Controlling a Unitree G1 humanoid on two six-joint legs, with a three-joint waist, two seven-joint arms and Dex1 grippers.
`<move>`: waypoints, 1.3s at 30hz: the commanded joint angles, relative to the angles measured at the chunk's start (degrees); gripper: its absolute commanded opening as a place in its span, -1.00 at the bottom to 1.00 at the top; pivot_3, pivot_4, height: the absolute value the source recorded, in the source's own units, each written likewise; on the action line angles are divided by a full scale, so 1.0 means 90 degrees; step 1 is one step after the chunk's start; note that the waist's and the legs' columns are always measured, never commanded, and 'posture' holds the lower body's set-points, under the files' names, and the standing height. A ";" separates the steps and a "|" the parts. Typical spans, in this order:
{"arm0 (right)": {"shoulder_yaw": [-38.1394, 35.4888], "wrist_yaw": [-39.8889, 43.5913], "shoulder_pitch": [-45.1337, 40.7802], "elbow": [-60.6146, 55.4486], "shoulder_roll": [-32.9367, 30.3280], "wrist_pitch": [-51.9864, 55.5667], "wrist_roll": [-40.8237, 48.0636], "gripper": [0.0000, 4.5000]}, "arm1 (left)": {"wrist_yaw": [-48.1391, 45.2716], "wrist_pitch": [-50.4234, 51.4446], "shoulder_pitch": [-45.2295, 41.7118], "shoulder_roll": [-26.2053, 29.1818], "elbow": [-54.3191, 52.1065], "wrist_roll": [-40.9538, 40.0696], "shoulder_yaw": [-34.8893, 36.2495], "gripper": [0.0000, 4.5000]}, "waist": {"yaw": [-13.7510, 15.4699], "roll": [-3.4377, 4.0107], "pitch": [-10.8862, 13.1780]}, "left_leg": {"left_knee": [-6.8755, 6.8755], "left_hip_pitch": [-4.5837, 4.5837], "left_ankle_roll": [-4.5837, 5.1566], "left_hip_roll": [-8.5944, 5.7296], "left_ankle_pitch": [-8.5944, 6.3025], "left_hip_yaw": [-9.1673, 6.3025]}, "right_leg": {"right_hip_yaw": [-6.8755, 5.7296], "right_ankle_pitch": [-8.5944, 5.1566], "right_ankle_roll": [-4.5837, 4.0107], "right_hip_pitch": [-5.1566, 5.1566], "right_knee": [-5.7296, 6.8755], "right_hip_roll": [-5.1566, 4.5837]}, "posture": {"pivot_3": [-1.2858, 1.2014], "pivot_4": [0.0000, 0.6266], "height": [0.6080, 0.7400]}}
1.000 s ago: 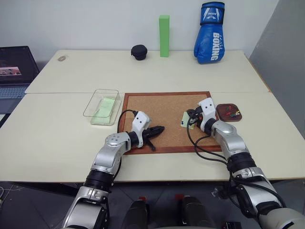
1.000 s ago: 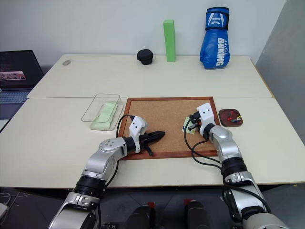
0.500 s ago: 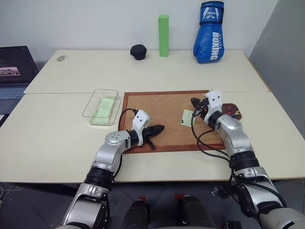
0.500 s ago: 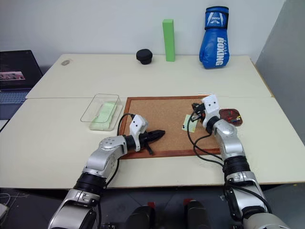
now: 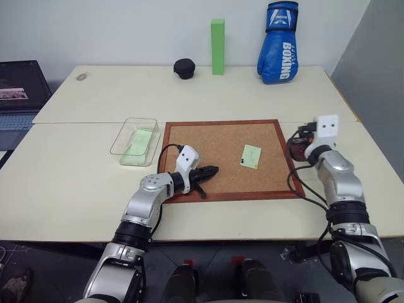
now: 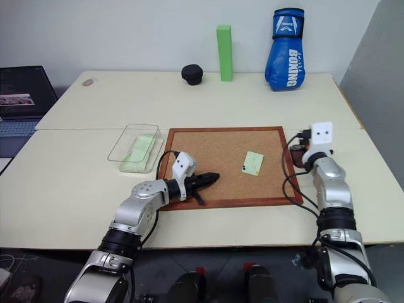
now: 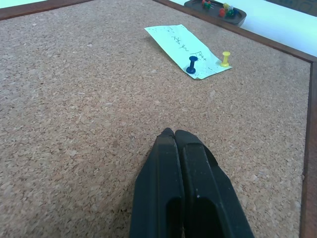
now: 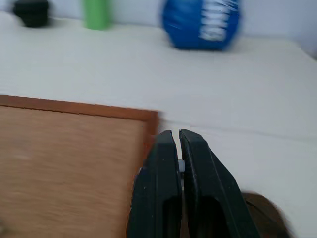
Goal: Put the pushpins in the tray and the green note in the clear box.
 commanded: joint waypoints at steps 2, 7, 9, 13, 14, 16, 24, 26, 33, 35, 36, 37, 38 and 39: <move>-0.0125 0.0052 -0.0372 0.0461 -0.0182 0.0379 0.0114 -0.99 | -0.0009 0.0038 0.0078 -0.0040 -0.0091 0.0027 -0.0095 -1.00 | -0.0036 0.0000 0.0000 | 0.0000 0.0003 0.0000 0.0001 0.0000 0.0002 | 0.0003 0.0000 0.0000 0.0000 0.0003 0.0002 | 0.03 -0.52 1.00; -0.0151 0.0182 -0.0632 0.0939 -0.0270 0.0386 0.0153 -0.99 | -0.0007 0.0024 0.0080 -0.0010 -0.0084 0.0030 -0.0067 -1.00 | -0.0050 0.0001 0.0000 | 0.0004 0.0000 0.0001 -0.0001 0.0001 0.0003 | 0.0005 0.0001 0.0002 0.0000 0.0002 0.0001 | 0.03 -0.52 1.00; -0.0171 0.0158 -0.0717 0.1058 -0.0273 0.0348 0.0154 -0.99 | 0.0003 0.0019 0.0103 0.0003 -0.0113 0.0031 -0.0057 -1.00 | -0.0052 0.0001 0.0001 | 0.0002 -0.0001 0.0001 -0.0001 0.0000 0.0003 | 0.0004 0.0001 0.0002 0.0000 0.0000 0.0001 | 0.03 -0.52 1.00; -0.0226 0.0036 -0.0779 0.1148 -0.0282 0.0276 0.0151 -0.88 | 0.0023 0.0056 0.0158 0.0021 -0.0185 0.0016 -0.0042 -1.00 | -0.0053 0.0001 0.0000 | 0.0001 -0.0001 0.0001 0.0000 0.0000 0.0003 | 0.0004 0.0000 0.0001 0.0000 0.0000 0.0002 | 0.03 -0.52 1.00; -0.0217 0.0015 -0.0774 0.1139 -0.0290 0.0260 0.0131 -0.76 | 0.0024 0.0067 0.0176 0.0028 -0.0209 0.0011 -0.0039 -1.00 | -0.0053 0.0001 0.0001 | 0.0001 -0.0001 0.0001 0.0000 0.0000 0.0003 | 0.0004 0.0000 0.0002 0.0000 0.0000 0.0002 | 0.03 -0.52 1.00; -0.0228 0.0003 -0.0756 0.1126 -0.0289 0.0265 0.0142 -0.68 | 0.0021 0.0020 0.0206 0.0057 -0.0232 0.0053 -0.0063 -1.00 | -0.0055 0.0001 0.0001 | 0.0000 -0.0001 0.0001 0.0000 0.0000 0.0003 | 0.0004 0.0000 0.0001 0.0000 -0.0002 0.0002 | 0.03 -0.52 1.00; -0.0279 -0.0044 -0.0582 0.0924 -0.0294 0.0331 0.0190 0.02 | 0.0044 -0.0017 0.0115 0.0048 -0.0140 0.0073 -0.0040 -1.00 | -0.0054 0.0001 0.0001 | -0.0006 -0.0002 0.0002 0.0000 0.0000 0.0003 | 0.0004 0.0000 0.0001 0.0000 -0.0009 0.0002 | 0.03 -0.52 1.00; -0.0305 -0.0050 -0.0534 0.0828 -0.0281 0.0373 0.0211 0.20 | 0.0037 -0.0012 0.0110 0.0051 -0.0144 0.0072 -0.0043 -1.00 | -0.0054 0.0001 0.0001 | -0.0006 -0.0002 0.0002 0.0000 0.0000 0.0003 | 0.0004 0.0000 0.0001 0.0000 -0.0009 0.0002 | 0.03 -0.52 1.00; 0.0148 0.0495 0.0019 -0.0362 -0.0375 -0.0021 -0.0060 0.89 | 0.0030 0.0027 0.0130 0.0026 -0.0201 0.0068 -0.0076 -1.00 | -0.0053 0.0001 0.0001 | -0.0006 -0.0002 0.0002 0.0001 0.0000 0.0002 | 0.0003 0.0000 0.0002 0.0000 -0.0010 0.0002 | 0.03 -0.52 1.00; 0.0447 0.1269 0.0419 -0.1102 -0.0425 -0.0149 0.0126 0.89 | 0.0040 0.0022 0.0144 0.0028 -0.0214 0.0071 -0.0074 -1.00 | -0.0054 0.0002 0.0001 | -0.0008 -0.0002 0.0002 0.0000 0.0000 0.0002 | 0.0004 0.0000 0.0002 0.0000 -0.0011 0.0002 | 0.03 -0.52 1.00; 0.0599 0.1690 0.0628 -0.1500 -0.0456 -0.0146 0.0289 0.89 | 0.0043 0.0026 0.0150 0.0034 -0.0219 0.0067 -0.0066 -1.00 | -0.0054 0.0002 0.0001 | -0.0008 -0.0002 0.0002 0.0001 0.0000 0.0002 | 0.0002 -0.0001 0.0003 0.0000 -0.0011 0.0002 | 0.03 -0.52 1.00; 0.0742 0.2152 0.0876 -0.1966 -0.0499 -0.0046 0.0522 0.89 | 0.0043 0.0029 0.0156 0.0041 -0.0226 0.0065 -0.0063 -1.00 | -0.0054 0.0002 0.0001 | -0.0009 -0.0002 0.0002 0.0001 -0.0001 0.0001 | 0.0001 -0.0001 0.0003 0.0000 -0.0014 0.0003 | 0.03 -0.52 1.00; 0.0839 0.2464 0.1085 -0.2351 -0.0529 0.0126 0.0715 0.89 | 0.0039 0.0029 0.0157 0.0049 -0.0221 0.0061 -0.0055 -1.00 | -0.0052 0.0001 0.0001 | -0.0010 -0.0002 0.0002 0.0001 -0.0001 0.0001 | 0.0001 -0.0001 0.0004 0.0000 -0.0014 0.0003 | 0.03 -0.52 1.00; 0.0944 0.2740 0.1289 -0.2694 -0.0572 0.0258 0.0868 0.89 | 0.0037 0.0026 0.0163 0.0054 -0.0222 0.0063 -0.0055 -1.00 | -0.0051 0.0001 0.0002 | -0.0010 -0.0002 0.0002 0.0002 -0.0001 -0.0001 | 0.0000 -0.0001 0.0004 0.0000 -0.0015 0.0003 | 0.03 -0.52 1.00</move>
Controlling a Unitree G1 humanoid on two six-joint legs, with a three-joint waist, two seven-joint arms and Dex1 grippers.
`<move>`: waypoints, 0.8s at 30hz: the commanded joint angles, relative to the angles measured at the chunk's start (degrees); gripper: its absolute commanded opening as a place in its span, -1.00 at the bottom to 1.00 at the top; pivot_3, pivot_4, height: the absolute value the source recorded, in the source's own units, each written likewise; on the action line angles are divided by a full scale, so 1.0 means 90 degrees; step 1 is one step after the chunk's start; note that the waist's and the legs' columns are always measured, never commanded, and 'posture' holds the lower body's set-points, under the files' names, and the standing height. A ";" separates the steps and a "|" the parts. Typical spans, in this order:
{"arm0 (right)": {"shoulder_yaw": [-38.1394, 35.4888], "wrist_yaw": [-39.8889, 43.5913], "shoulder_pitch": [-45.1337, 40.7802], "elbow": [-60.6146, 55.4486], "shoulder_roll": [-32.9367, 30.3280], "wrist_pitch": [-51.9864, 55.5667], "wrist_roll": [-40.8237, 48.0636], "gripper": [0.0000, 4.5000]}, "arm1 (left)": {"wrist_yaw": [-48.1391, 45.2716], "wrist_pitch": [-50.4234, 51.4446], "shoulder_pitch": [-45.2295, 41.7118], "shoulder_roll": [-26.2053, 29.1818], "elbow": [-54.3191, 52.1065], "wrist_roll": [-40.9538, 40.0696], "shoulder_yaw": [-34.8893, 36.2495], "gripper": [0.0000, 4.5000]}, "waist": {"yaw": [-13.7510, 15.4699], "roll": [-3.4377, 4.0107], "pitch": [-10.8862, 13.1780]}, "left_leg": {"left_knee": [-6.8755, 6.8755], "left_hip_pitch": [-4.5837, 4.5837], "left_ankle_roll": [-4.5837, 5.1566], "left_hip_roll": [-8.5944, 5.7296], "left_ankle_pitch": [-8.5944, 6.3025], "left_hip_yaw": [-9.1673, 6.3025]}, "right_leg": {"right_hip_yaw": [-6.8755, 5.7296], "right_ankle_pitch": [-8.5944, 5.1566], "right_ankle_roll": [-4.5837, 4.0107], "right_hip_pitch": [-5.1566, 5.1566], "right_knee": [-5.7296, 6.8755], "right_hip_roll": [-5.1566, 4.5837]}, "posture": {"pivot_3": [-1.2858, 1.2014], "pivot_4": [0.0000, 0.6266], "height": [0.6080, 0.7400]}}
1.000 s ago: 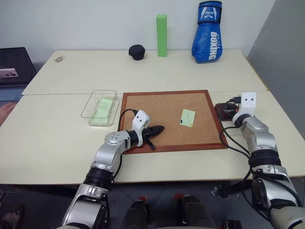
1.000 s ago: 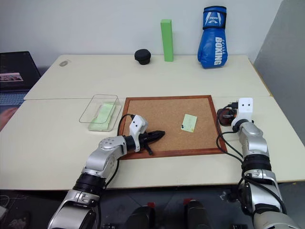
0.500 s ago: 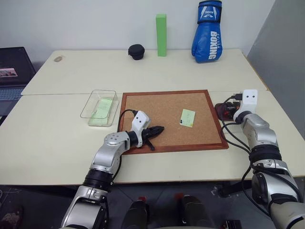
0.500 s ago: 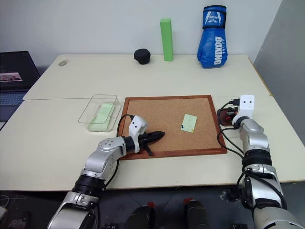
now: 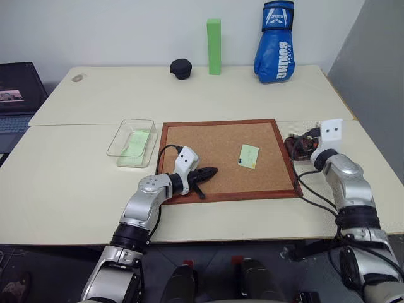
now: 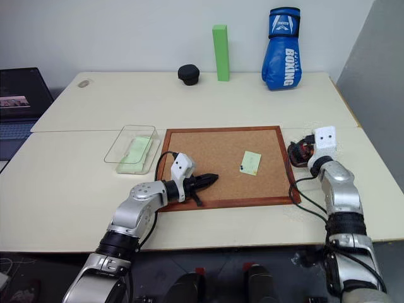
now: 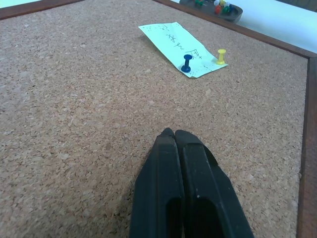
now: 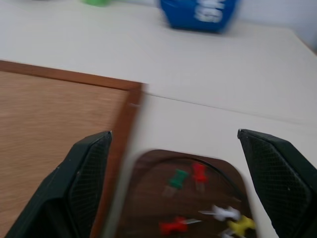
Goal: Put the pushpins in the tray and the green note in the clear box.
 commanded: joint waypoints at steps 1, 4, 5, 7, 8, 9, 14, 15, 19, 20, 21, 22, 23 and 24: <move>0.0422 0.1251 0.0583 -0.1498 -0.0208 0.0297 0.0636 0.89 | 0.0027 0.0024 0.0052 0.0024 -0.0042 0.0051 -0.0046 -1.00 | -0.0001 -0.0001 0.0000 | 0.0000 0.0000 0.0000 0.0000 0.0000 -0.0002 | -0.0001 0.0000 0.0000 0.0000 -0.0001 0.0000 | 0.03 -0.52 1.00; 0.0885 0.1449 0.0933 -0.1690 -0.0385 0.0110 0.0202 0.89 | 0.0025 0.0022 0.0092 0.0022 -0.0089 0.0050 -0.0067 -1.00 | 0.0001 -0.0004 0.0002 | 0.0004 0.0000 0.0000 0.0000 0.0000 -0.0001 | -0.0001 0.0001 0.0002 0.0002 0.0000 -0.0001 | 0.03 -0.52 1.00; 0.1002 0.1470 0.0991 -0.1658 -0.0384 0.0017 0.0104 0.89 | 0.0018 0.0016 0.0100 0.0024 -0.0096 0.0050 -0.0074 -1.00 | 0.0001 -0.0005 0.0003 | 0.0006 0.0000 0.0000 0.0000 0.0000 0.0000 | 0.0000 0.0001 0.0003 0.0002 0.0000 -0.0001 | 0.03 -0.52 1.00; 0.1134 0.1521 0.1052 -0.1592 -0.0337 -0.0115 0.0038 0.89 | 0.0008 0.0018 0.0109 0.0025 -0.0109 0.0047 -0.0083 -1.00 | 0.0000 -0.0007 0.0004 | 0.0009 0.0001 0.0000 0.0000 0.0000 0.0001 | -0.0001 0.0002 0.0003 0.0002 0.0000 -0.0002 | 0.03 -0.52 1.00; 0.1210 0.1559 0.1038 -0.1497 -0.0241 -0.0125 0.0050 0.89 | -0.0011 0.0027 0.0112 0.0034 -0.0119 0.0040 -0.0087 -1.00 | -0.0001 -0.0007 0.0004 | 0.0009 0.0002 -0.0001 0.0000 0.0000 0.0001 | -0.0001 0.0001 0.0003 0.0002 0.0000 -0.0001 | 0.03 -0.52 1.00; 0.1270 0.1561 0.0999 -0.1382 -0.0159 -0.0143 0.0031 0.89 | -0.0024 0.0036 0.0114 0.0041 -0.0124 0.0036 -0.0090 -1.00 | 0.0000 -0.0007 0.0004 | 0.0008 0.0002 -0.0001 0.0002 0.0000 0.0000 | -0.0002 0.0001 0.0003 0.0002 0.0000 0.0000 | 0.03 -0.52 1.00; 0.1230 0.1491 0.0698 -0.0897 0.0160 -0.0128 0.0058 0.89 | -0.0060 0.0068 0.0133 0.0073 -0.0169 0.0023 -0.0091 -1.00 | 0.0003 -0.0008 0.0005 | 0.0006 0.0001 -0.0001 0.0001 0.0000 -0.0001 | -0.0002 0.0001 0.0002 0.0001 -0.0002 0.0001 | 0.03 -0.52 1.00; 0.1230 0.1510 0.0671 -0.0848 0.0178 -0.0153 0.0046 0.89 | -0.0063 0.0072 0.0137 0.0079 -0.0179 0.0022 -0.0093 -1.00 | 0.0006 -0.0008 0.0005 | 0.0006 0.0000 -0.0001 0.0000 0.0000 -0.0001 | -0.0002 0.0001 0.0003 0.0001 -0.0002 0.0000 | 0.03 -0.52 1.00; 0.1211 0.1561 0.0564 -0.0663 0.0265 -0.0173 0.0075 0.74 | -0.0066 0.0082 0.0150 0.0109 -0.0192 0.0026 -0.0098 -1.00 | 0.0009 -0.0009 0.0005 | 0.0004 -0.0001 -0.0001 0.0000 0.0000 -0.0001 | -0.0002 0.0001 0.0002 0.0001 -0.0004 -0.0002 | 0.03 -0.52 1.00; 0.1201 0.1559 0.0544 -0.0611 0.0293 -0.0152 0.0096 0.73 | -0.0065 0.0088 0.0152 0.0114 -0.0192 0.0026 -0.0100 -1.00 | 0.0009 -0.0009 0.0005 | 0.0003 0.0000 -0.0001 0.0000 0.0000 -0.0002 | -0.0003 0.0001 0.0002 0.0001 -0.0004 -0.0001 | 0.03 -0.52 1.00; 0.1188 0.1532 0.0526 -0.0549 0.0320 -0.0131 0.0098 0.63 | -0.0061 0.0085 0.0161 0.0117 -0.0196 0.0033 -0.0109 -1.00 | 0.0009 -0.0009 0.0005 | 0.0003 0.0000 -0.0001 0.0001 0.0000 -0.0002 | -0.0004 0.0001 0.0002 0.0001 -0.0004 -0.0001 | 0.03 -0.52 1.00; 0.1181 0.1520 0.0513 -0.0503 0.0344 -0.0126 0.0101 0.51 | -0.0059 0.0088 0.0166 0.0120 -0.0203 0.0033 -0.0115 -1.00 | 0.0009 -0.0009 0.0005 | 0.0003 0.0000 -0.0001 0.0001 0.0000 -0.0002 | -0.0004 0.0001 0.0002 0.0001 -0.0004 -0.0001 | 0.03 -0.52 1.00; 0.1182 0.1537 0.0499 -0.0470 0.0369 -0.0123 0.0116 0.48 | -0.0057 0.0094 0.0170 0.0124 -0.0212 0.0031 -0.0118 -1.00 | 0.0009 -0.0009 0.0005 | 0.0002 0.0000 -0.0001 0.0001 0.0000 -0.0002 | -0.0003 0.0001 0.0002 0.0001 -0.0004 -0.0001 | 0.03 -0.52 1.00; 0.1188 0.1545 0.0495 -0.0455 0.0388 -0.0134 0.0117 0.32 | -0.0057 0.0096 0.0180 0.0127 -0.0225 0.0030 -0.0121 -1.00 | 0.0005 -0.0009 0.0005 | 0.0002 0.0000 -0.0001 0.0001 0.0000 -0.0002 | -0.0003 0.0001 0.0002 0.0001 -0.0004 -0.0001 | 0.03 -0.52 1.00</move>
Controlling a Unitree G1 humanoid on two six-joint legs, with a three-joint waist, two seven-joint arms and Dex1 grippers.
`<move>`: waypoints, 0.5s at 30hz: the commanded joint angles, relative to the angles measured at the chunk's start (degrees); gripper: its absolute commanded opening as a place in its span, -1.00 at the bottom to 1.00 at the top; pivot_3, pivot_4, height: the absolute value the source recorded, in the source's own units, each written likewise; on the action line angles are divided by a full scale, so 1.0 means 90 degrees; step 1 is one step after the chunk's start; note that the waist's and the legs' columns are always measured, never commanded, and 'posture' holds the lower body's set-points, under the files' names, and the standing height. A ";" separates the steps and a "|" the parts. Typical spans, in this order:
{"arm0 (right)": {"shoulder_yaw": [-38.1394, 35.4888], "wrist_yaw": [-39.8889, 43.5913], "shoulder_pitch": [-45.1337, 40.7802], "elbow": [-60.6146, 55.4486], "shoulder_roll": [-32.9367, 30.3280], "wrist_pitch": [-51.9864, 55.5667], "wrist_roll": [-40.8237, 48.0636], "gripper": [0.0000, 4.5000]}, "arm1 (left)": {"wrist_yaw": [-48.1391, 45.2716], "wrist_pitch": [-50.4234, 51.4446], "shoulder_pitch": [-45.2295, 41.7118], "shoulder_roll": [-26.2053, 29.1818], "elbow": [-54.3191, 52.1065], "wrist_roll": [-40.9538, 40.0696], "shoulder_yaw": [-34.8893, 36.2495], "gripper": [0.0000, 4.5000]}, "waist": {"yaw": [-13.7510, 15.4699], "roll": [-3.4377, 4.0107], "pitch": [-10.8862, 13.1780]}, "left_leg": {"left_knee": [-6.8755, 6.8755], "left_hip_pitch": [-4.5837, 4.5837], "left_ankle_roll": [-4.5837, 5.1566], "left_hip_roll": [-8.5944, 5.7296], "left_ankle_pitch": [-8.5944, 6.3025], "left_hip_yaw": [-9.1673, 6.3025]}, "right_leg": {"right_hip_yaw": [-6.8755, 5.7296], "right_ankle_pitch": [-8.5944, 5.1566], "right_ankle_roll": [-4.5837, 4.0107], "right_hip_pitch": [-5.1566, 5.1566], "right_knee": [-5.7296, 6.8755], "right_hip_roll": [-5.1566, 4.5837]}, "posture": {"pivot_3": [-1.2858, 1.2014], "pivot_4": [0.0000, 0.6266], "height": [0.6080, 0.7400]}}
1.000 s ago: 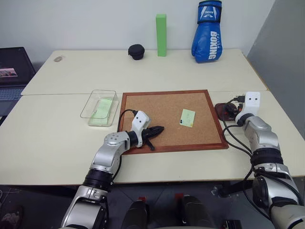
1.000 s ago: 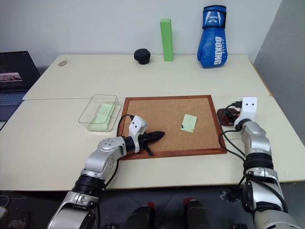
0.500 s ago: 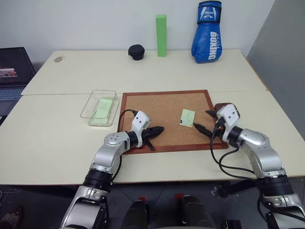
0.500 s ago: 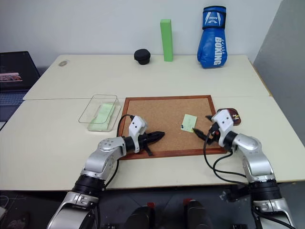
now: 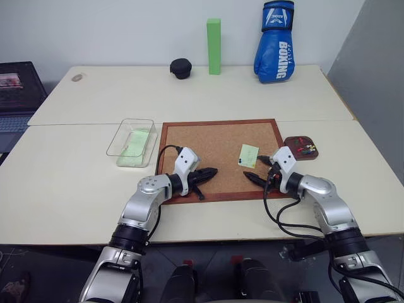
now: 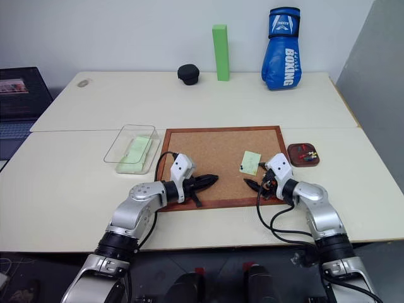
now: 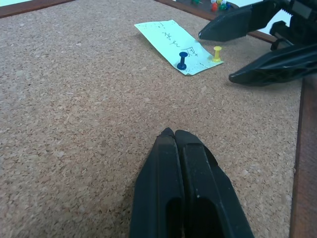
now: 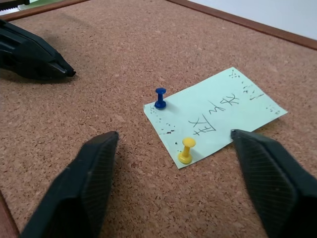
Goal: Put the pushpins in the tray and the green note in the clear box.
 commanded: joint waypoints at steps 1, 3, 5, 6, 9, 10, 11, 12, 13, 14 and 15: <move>-0.0138 0.0048 -0.0154 0.0010 0.0104 -0.0107 0.0126 0.23 | -0.0028 0.0075 0.0127 0.0064 -0.0117 0.0031 -0.0063 -1.00 | -0.0007 0.0000 0.0000 | 0.0000 0.0000 0.0000 0.0000 0.0000 0.0001 | 0.0001 0.0000 0.0000 0.0000 0.0000 0.0000 | 0.03 -0.52 1.00; -0.0128 0.0034 -0.0187 0.0041 0.0153 -0.0123 0.0109 0.06 | -0.0023 0.0070 0.0138 0.0077 -0.0130 0.0033 -0.0060 -1.00 | -0.0008 0.0000 0.0000 | 0.0000 0.0001 0.0000 0.0001 0.0000 0.0001 | 0.0001 0.0000 0.0000 0.0000 0.0000 0.0000 | 0.03 -0.52 1.00; -0.0154 -0.0009 -0.0248 0.0097 0.0239 -0.0108 0.0130 -0.12 | -0.0013 0.0075 0.0144 0.0086 -0.0141 0.0035 -0.0054 -1.00 | -0.0009 0.0000 0.0000 | 0.0000 0.0001 0.0000 0.0001 0.0000 0.0001 | 0.0000 0.0000 0.0000 0.0000 0.0001 0.0000 | 0.03 -0.52 1.00; -0.0167 -0.0013 -0.0267 0.0114 0.0262 -0.0098 0.0141 -0.27 | -0.0007 0.0081 0.0153 0.0086 -0.0159 0.0034 -0.0055 -1.00 | -0.0010 0.0000 0.0000 | 0.0000 0.0001 0.0000 0.0001 0.0000 0.0000 | 0.0000 0.0000 0.0000 0.0000 0.0001 0.0000 | 0.03 -0.52 1.00; -0.0167 0.0005 -0.0310 0.0188 0.0272 -0.0115 0.0107 -0.55 | 0.0000 0.0098 0.0173 0.0096 -0.0198 0.0027 -0.0049 -1.00 | -0.0010 0.0000 0.0000 | 0.0000 0.0001 0.0000 0.0001 0.0000 0.0000 | 0.0000 0.0000 0.0000 0.0000 0.0001 0.0000 | 0.03 -0.52 1.00; -0.0178 0.0010 -0.0322 0.0211 0.0264 -0.0120 0.0103 -0.63 | 0.0004 0.0107 0.0185 0.0099 -0.0215 0.0025 -0.0048 -1.00 | -0.0010 0.0000 0.0000 | 0.0000 0.0001 0.0000 0.0000 0.0000 0.0000 | 0.0000 0.0000 0.0000 0.0000 0.0000 0.0000 | 0.03 -0.52 1.00; -0.0189 0.0015 -0.0329 0.0225 0.0260 -0.0121 0.0100 -0.72 | 0.0008 0.0115 0.0193 0.0101 -0.0227 0.0024 -0.0048 -1.00 | -0.0010 0.0000 0.0000 | 0.0000 0.0001 0.0000 0.0000 0.0000 0.0001 | 0.0000 0.0000 0.0000 0.0000 0.0000 0.0000 | 0.03 -0.52 1.00; -0.0208 0.0017 -0.0342 0.0235 0.0255 -0.0114 0.0103 -0.83 | 0.0014 0.0121 0.0204 0.0103 -0.0241 0.0021 -0.0045 -1.00 | -0.0010 0.0000 0.0000 | -0.0001 0.0001 0.0000 0.0001 0.0000 0.0000 | 0.0000 0.0000 0.0000 0.0000 0.0000 0.0000 | 0.03 -0.52 1.00; -0.0221 0.0012 -0.0351 0.0240 0.0250 -0.0119 0.0090 -0.89 | 0.0018 0.0129 0.0213 0.0104 -0.0253 0.0019 -0.0043 -1.00 | -0.0010 0.0000 0.0000 | -0.0002 0.0001 0.0000 0.0001 0.0000 0.0000 | 0.0000 0.0000 -0.0001 -0.0001 0.0000 0.0000 | 0.03 -0.52 1.00; -0.0220 -0.0007 -0.0370 0.0259 0.0230 -0.0161 0.0037 -0.98 | 0.0019 0.0137 0.0232 0.0107 -0.0269 0.0016 -0.0044 -1.00 | -0.0012 0.0000 0.0000 | -0.0002 0.0001 0.0000 0.0001 0.0000 0.0000 | 0.0000 0.0000 -0.0001 -0.0001 0.0000 0.0001 | 0.03 -0.52 1.00; -0.0241 -0.0025 -0.0381 0.0269 0.0222 -0.0165 0.0024 -1.00 | 0.0027 0.0151 0.0258 0.0105 -0.0298 0.0013 -0.0048 -1.00 | -0.0013 0.0000 0.0000 | -0.0003 0.0001 0.0000 0.0001 0.0000 0.0000 | 0.0000 0.0000 -0.0001 -0.0001 0.0000 0.0001 | 0.03 -0.52 1.00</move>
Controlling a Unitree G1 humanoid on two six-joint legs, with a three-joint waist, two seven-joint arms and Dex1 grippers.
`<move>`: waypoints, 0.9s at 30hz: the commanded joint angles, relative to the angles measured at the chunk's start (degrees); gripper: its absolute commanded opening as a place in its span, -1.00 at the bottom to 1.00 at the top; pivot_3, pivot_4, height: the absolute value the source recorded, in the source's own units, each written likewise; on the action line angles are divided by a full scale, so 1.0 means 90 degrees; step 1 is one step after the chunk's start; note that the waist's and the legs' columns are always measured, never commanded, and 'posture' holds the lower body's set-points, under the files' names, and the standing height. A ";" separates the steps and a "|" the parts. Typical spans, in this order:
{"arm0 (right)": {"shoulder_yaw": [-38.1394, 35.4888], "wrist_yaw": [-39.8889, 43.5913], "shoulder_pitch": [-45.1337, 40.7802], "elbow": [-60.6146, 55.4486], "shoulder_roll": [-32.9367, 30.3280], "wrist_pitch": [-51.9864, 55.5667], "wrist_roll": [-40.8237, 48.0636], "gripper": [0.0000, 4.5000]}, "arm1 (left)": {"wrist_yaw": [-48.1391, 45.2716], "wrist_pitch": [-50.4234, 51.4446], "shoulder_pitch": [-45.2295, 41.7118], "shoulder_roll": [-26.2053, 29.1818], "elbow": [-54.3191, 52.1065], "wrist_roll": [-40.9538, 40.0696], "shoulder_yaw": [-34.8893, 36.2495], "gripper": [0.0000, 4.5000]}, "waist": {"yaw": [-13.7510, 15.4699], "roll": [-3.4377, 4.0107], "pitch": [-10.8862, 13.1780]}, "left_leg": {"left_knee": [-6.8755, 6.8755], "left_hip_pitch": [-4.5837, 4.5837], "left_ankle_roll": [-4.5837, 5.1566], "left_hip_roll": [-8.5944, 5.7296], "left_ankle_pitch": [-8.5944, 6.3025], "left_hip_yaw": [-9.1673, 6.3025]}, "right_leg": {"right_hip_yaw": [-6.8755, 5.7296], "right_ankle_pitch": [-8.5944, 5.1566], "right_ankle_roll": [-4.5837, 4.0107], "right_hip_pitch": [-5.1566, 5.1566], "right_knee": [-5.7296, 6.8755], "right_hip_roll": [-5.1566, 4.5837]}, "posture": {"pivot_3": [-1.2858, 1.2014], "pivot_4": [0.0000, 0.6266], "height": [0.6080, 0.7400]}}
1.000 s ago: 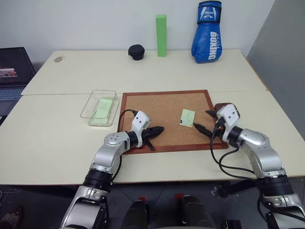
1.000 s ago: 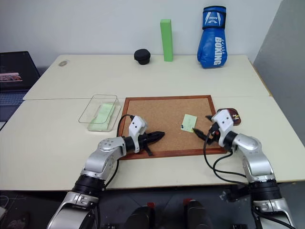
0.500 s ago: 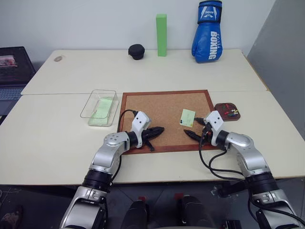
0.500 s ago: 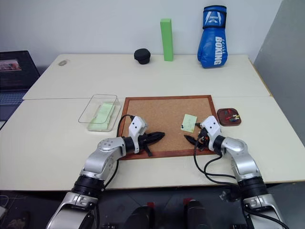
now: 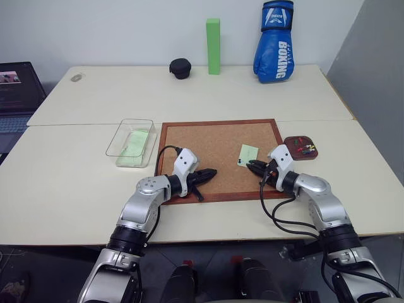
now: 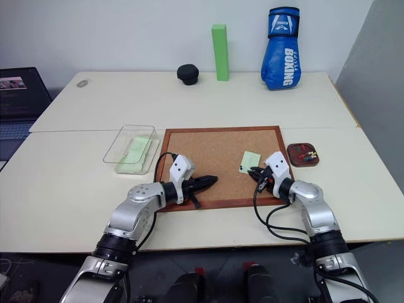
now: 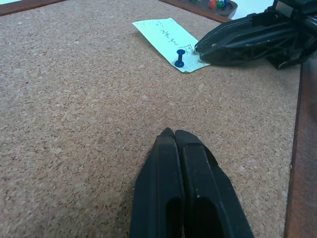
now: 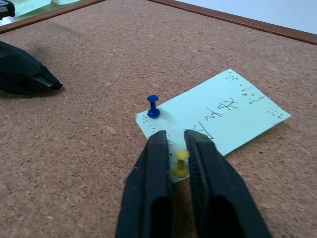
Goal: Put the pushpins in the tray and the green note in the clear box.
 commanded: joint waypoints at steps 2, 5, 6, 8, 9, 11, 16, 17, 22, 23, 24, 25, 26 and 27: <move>-0.0128 -0.0036 -0.0188 -0.0030 -0.0029 -0.0169 0.0000 -1.00 | 0.0025 0.0085 0.0193 0.0034 -0.0167 0.0015 -0.0051 -1.00 | -0.0002 0.0000 0.0000 | 0.0000 0.0001 0.0000 0.0000 0.0000 0.0001 | 0.0001 0.0000 0.0000 0.0000 0.0000 0.0000 | 0.03 -0.52 1.00; -0.0087 0.0003 -0.0187 -0.0230 -0.0080 -0.0108 -0.0008 -1.00 | 0.0027 0.0105 0.0211 0.0027 -0.0191 0.0012 -0.0054 -1.00 | -0.0001 0.0000 0.0000 | 0.0001 0.0000 0.0000 0.0000 0.0000 0.0000 | 0.0001 0.0000 0.0001 0.0000 0.0001 0.0000 | 0.03 -0.52 1.00; -0.0084 0.0040 -0.0164 -0.0400 -0.0108 -0.0056 0.0027 -1.00 | 0.0032 0.0113 0.0219 0.0022 -0.0203 0.0012 -0.0054 -1.00 | -0.0001 0.0000 0.0000 | 0.0001 0.0000 0.0000 0.0000 0.0000 0.0001 | 0.0001 0.0000 0.0001 0.0000 0.0001 0.0000 | 0.03 -0.52 1.00; -0.0150 0.0079 -0.0142 -0.0696 -0.0104 0.0087 0.0194 -1.00 | 0.0042 0.0114 0.0221 0.0014 -0.0204 0.0015 -0.0052 -1.00 | 0.0002 0.0001 0.0001 | 0.0001 0.0000 0.0000 -0.0001 0.0000 0.0000 | 0.0001 0.0000 0.0001 0.0000 0.0001 0.0000 | 0.03 -0.52 1.00; -0.0262 0.0068 -0.0153 -0.0950 -0.0063 0.0245 0.0404 -1.00 | 0.0047 0.0103 0.0209 0.0007 -0.0183 0.0017 -0.0047 -1.00 | 0.0003 0.0002 0.0001 | 0.0001 0.0000 0.0000 -0.0001 0.0000 0.0000 | 0.0001 0.0000 0.0001 0.0000 0.0001 0.0000 | 0.03 -0.52 1.00; -0.0459 0.0007 -0.0170 -0.1390 0.0017 0.0534 0.0746 -1.00 | 0.0057 0.0090 0.0183 -0.0006 -0.0142 0.0016 -0.0035 -1.00 | 0.0008 0.0006 0.0006 | 0.0001 -0.0003 0.0000 -0.0001 0.0000 0.0000 | 0.0001 0.0000 0.0000 -0.0002 0.0001 -0.0001 | 0.03 -0.52 1.00; -0.0626 -0.0193 -0.0160 -0.1785 0.0065 0.0898 0.0995 -1.00 | 0.0056 0.0073 0.0157 -0.0036 -0.0085 0.0015 -0.0047 -1.00 | 0.0006 0.0010 0.0008 | 0.0001 -0.0004 0.0000 0.0000 0.0000 -0.0006 | -0.0004 0.0000 0.0000 -0.0002 0.0001 -0.0001 | 0.03 -0.52 1.00; -0.0627 -0.0215 -0.0164 -0.1800 0.0048 0.0918 0.0987 -1.00 | 0.0055 0.0066 0.0147 -0.0048 -0.0066 0.0016 -0.0053 -1.00 | 0.0008 0.0009 0.0008 | 0.0001 -0.0003 0.0000 0.0000 0.0000 -0.0006 | -0.0004 0.0000 0.0001 -0.0001 0.0001 -0.0001 | 0.03 -0.52 1.00; -0.0750 -0.0506 -0.0210 -0.1705 0.0009 0.0993 0.0938 -1.00 | 0.0046 0.0053 0.0100 -0.0089 -0.0014 0.0021 -0.0069 -1.00 | 0.0025 0.0010 0.0008 | 0.0002 -0.0004 0.0000 -0.0002 0.0000 -0.0004 | -0.0003 0.0000 0.0000 -0.0001 0.0000 -0.0002 | 0.03 -0.52 1.00; -0.0851 -0.0735 -0.0275 -0.1556 0.0017 0.0953 0.0847 -1.00 | 0.0039 0.0046 0.0086 -0.0088 0.0005 0.0022 -0.0065 -1.00 | 0.0034 0.0010 0.0008 | 0.0002 -0.0004 0.0000 -0.0002 0.0000 -0.0004 | -0.0003 0.0000 0.0000 -0.0001 0.0000 -0.0002 | 0.03 -0.52 1.00; -0.0950 -0.0935 -0.0326 -0.1417 0.0021 0.0887 0.0763 -1.00 | 0.0041 0.0045 0.0080 -0.0094 0.0012 0.0026 -0.0066 -1.00 | 0.0041 0.0010 0.0008 | 0.0002 -0.0004 0.0000 -0.0002 0.0000 -0.0004 | -0.0003 0.0000 0.0000 -0.0001 0.0000 -0.0002 | 0.03 -0.52 1.00; -0.1055 -0.1180 -0.0383 -0.1257 0.0023 0.0802 0.0660 -1.00 | 0.0042 0.0042 0.0077 -0.0098 0.0016 0.0028 -0.0066 -1.00 | 0.0049 0.0010 0.0008 | 0.0002 -0.0004 0.0000 -0.0002 0.0000 -0.0004 | -0.0003 0.0000 0.0000 -0.0001 0.0000 -0.0001 | 0.03 -0.52 1.00; -0.1186 -0.1498 -0.0459 -0.1030 0.0013 0.0741 0.0536 -1.00 | 0.0041 0.0042 0.0079 -0.0102 0.0017 0.0029 -0.0067 -1.00 | 0.0056 0.0010 0.0008 | 0.0002 -0.0004 0.0000 -0.0003 0.0000 -0.0003 | -0.0003 0.0000 0.0001 -0.0001 0.0000 -0.0002 | 0.03 -0.52 1.00; -0.1350 -0.1836 -0.0548 -0.0774 -0.0001 0.0705 0.0432 -1.00 | 0.0038 0.0040 0.0082 -0.0102 0.0019 0.0032 -0.0069 -1.00 | 0.0057 0.0010 0.0008 | 0.0003 -0.0004 0.0000 -0.0003 0.0000 -0.0003 | -0.0002 0.0000 0.0001 -0.0001 0.0000 -0.0002 | 0.03 -0.52 1.00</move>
